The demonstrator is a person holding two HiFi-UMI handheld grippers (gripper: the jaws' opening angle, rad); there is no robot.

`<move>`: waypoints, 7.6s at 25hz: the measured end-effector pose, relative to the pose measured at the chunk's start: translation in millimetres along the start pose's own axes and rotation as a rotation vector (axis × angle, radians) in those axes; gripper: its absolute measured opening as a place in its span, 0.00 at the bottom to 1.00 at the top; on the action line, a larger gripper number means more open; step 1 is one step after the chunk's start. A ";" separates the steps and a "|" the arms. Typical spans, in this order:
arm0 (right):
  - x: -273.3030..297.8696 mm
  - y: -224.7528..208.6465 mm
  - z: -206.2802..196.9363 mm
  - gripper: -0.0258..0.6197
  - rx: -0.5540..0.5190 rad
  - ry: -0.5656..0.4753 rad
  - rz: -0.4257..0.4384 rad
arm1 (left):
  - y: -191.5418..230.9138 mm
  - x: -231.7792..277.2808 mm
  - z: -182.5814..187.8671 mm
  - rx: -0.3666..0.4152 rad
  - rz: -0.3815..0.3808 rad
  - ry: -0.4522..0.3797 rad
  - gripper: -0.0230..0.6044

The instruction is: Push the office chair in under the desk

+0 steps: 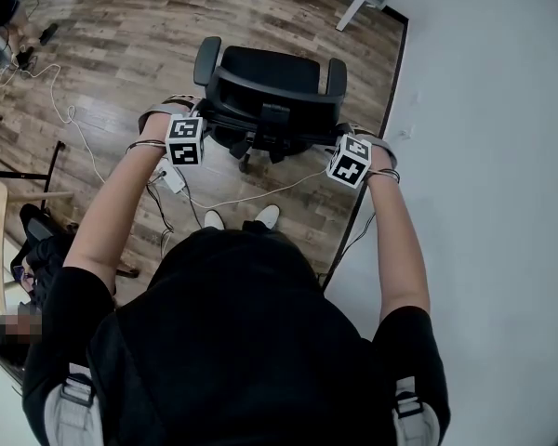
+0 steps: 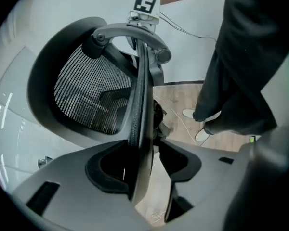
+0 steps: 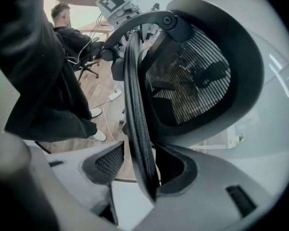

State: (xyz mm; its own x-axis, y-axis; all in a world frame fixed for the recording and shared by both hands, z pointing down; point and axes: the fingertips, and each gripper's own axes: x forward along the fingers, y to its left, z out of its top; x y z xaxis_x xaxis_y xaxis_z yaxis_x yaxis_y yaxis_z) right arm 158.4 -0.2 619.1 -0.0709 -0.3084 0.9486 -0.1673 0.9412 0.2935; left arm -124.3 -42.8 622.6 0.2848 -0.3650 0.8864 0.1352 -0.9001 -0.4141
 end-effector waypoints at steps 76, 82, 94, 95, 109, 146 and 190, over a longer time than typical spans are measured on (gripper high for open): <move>84.4 -264.9 20.7 0.23 0.022 0.022 -0.130 | 304.8 137.4 -50.6 0.171 0.079 0.063 0.23; 95.9 -293.1 19.4 0.23 0.061 0.059 -0.133 | 334.2 152.0 -51.3 0.201 0.084 0.006 0.23; 116.8 -377.0 6.4 0.23 0.080 0.096 -0.179 | 417.1 186.0 -44.8 0.248 0.087 -0.072 0.21; 118.5 -384.7 3.9 0.23 0.080 0.097 -0.178 | 424.0 189.3 -42.8 0.249 0.087 -0.075 0.21; 146.3 -483.7 -19.6 0.23 0.064 0.078 -0.196 | 517.5 237.3 -31.6 0.251 0.077 -0.064 0.21; 206.6 -682.9 -59.1 0.23 0.045 0.056 -0.204 | 706.0 331.2 -16.2 0.240 0.079 -0.045 0.21; 260.7 -837.7 -41.4 0.23 0.122 0.072 -0.214 | 874.6 405.7 -48.0 0.301 0.050 -0.066 0.21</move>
State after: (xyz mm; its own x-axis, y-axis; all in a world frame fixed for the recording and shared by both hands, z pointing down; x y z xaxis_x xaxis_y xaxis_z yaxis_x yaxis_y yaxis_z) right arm 320.8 -863.4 625.4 0.0479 -0.4838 0.8739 -0.2885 0.8309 0.4758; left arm 64.0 -989.6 630.0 0.3574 -0.3820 0.8523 0.3916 -0.7672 -0.5080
